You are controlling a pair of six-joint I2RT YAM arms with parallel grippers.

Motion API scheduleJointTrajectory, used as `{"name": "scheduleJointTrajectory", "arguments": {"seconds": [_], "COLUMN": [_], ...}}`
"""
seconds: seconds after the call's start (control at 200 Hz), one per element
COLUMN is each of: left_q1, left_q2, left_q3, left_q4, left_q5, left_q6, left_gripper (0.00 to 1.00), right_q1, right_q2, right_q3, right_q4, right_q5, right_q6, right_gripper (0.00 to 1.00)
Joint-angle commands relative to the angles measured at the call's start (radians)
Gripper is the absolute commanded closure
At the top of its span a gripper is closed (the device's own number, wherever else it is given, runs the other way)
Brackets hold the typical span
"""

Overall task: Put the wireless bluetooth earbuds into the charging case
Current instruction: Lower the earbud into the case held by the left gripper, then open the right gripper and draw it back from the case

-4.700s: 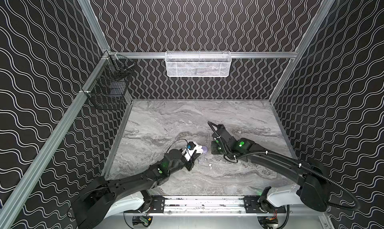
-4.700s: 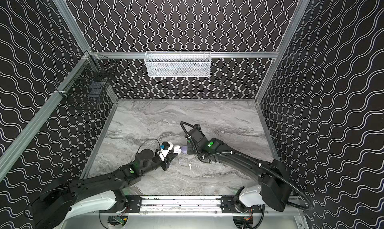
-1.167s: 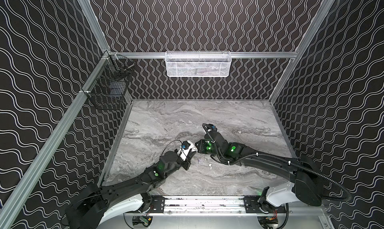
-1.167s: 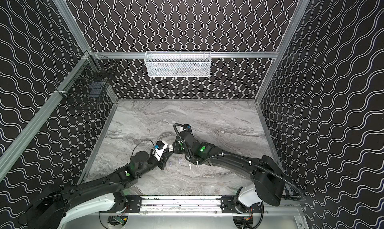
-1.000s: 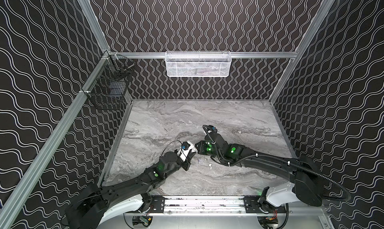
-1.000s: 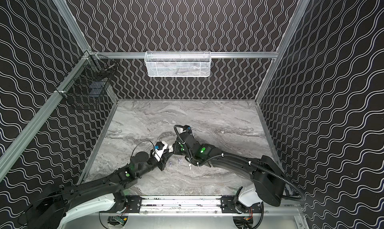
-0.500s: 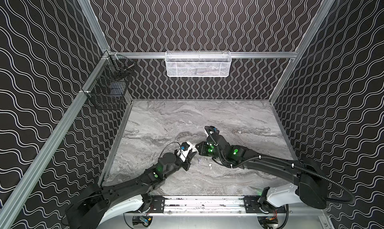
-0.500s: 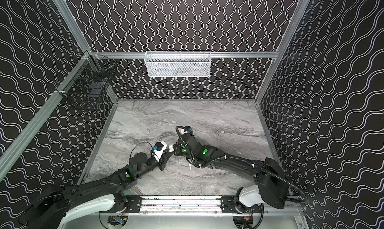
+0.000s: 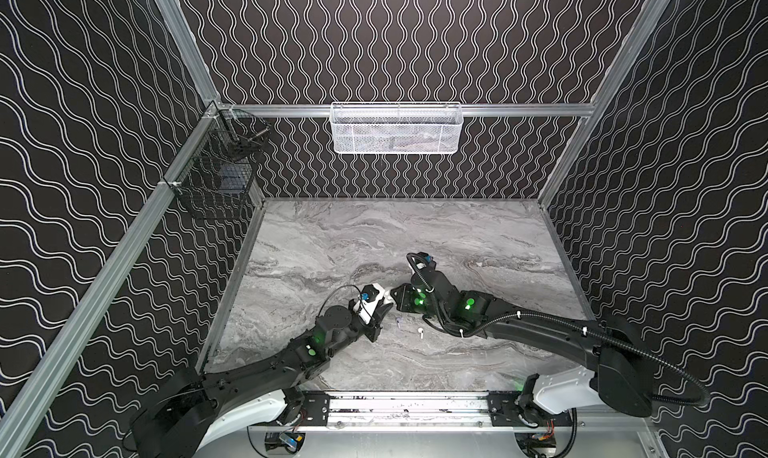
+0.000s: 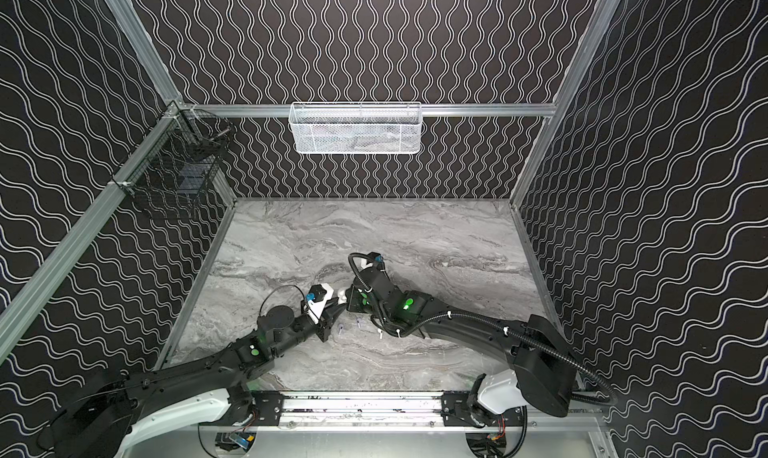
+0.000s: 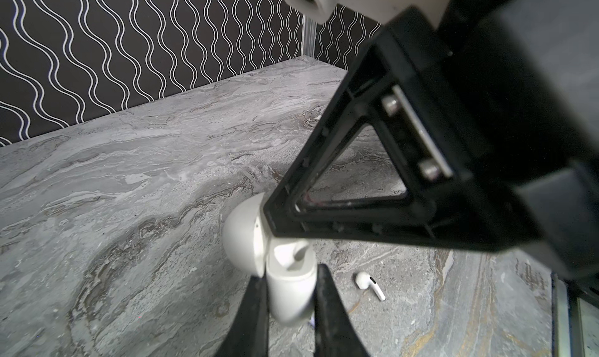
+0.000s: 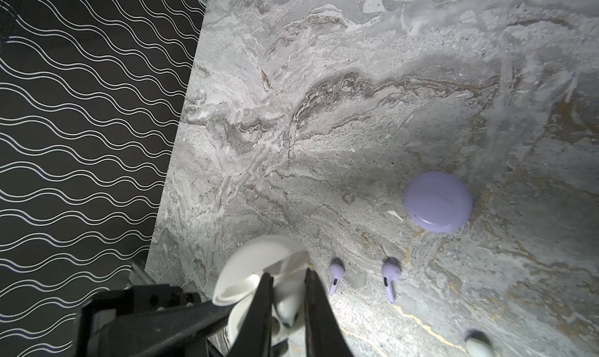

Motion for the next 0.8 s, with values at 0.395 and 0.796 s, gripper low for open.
{"name": "scheduleJointTrajectory", "arguments": {"seconds": [0.395,0.796], "left_q1": [0.002,0.002], "left_q2": [-0.004,-0.004], "left_q3": [-0.001,-0.003], "left_q4": [0.06,0.068], "left_q5": [-0.02,-0.005], "left_q6": [0.022,0.022], "left_gripper": [1.0,1.0], "right_q1": [0.008,0.008], "right_q2": [-0.003,-0.008], "right_q3": [0.018,0.029], "right_q4": [-0.046,-0.056], "right_q5": [0.026,0.026], "right_q6": [-0.002,-0.012], "right_gripper": [0.8,0.76]}}
